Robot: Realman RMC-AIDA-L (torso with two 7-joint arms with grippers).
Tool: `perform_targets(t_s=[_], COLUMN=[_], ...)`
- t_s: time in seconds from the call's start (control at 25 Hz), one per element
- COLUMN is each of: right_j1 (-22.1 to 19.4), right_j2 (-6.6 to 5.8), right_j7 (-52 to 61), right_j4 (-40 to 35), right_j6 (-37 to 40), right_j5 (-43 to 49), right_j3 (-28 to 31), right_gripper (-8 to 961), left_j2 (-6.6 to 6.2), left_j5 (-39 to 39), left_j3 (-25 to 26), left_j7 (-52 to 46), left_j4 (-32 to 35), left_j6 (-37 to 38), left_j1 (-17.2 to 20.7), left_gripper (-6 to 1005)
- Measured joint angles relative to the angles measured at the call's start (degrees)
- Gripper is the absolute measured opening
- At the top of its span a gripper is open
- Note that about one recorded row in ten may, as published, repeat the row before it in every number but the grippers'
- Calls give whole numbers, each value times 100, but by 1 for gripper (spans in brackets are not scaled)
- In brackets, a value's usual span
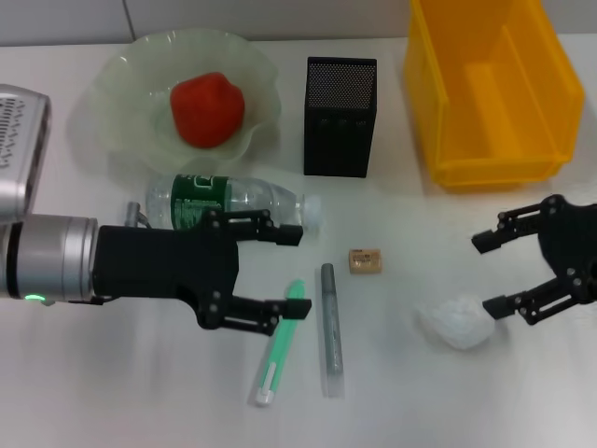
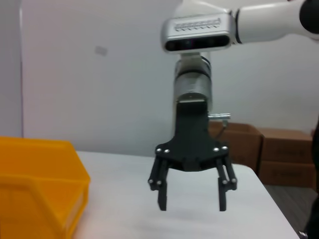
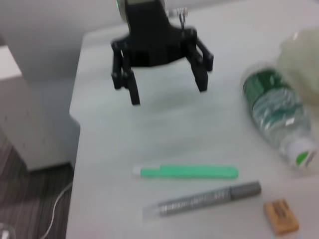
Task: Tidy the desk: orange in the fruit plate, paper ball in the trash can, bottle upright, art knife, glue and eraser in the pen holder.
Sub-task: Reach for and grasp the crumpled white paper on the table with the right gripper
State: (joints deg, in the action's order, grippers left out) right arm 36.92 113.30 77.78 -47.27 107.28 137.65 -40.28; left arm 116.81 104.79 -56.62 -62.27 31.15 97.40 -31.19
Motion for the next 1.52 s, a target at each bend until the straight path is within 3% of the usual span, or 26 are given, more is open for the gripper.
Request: perform_targets(t_s=[0.4,0.8,1.52], right_j1=[65,155,102], right_j2=[136,456,565], right_j7=[225,246,246], right_j4=[-19,-213,-341], right_j6=[-518,-881,-1062], right_j5=[88,632,925], right_j3=[-887,-1123,-1246], right_gripper=[763,761,756], left_j2=[48,80,97], left_j5=[226,328,376], left_j3=[-7,-7,48], left_j7=[10,2,-73], left_j4=[5,-37,-4], left_j6=[-3,1,7], left_j1=[-103,-98,-113], left_gripper=[811,807,798])
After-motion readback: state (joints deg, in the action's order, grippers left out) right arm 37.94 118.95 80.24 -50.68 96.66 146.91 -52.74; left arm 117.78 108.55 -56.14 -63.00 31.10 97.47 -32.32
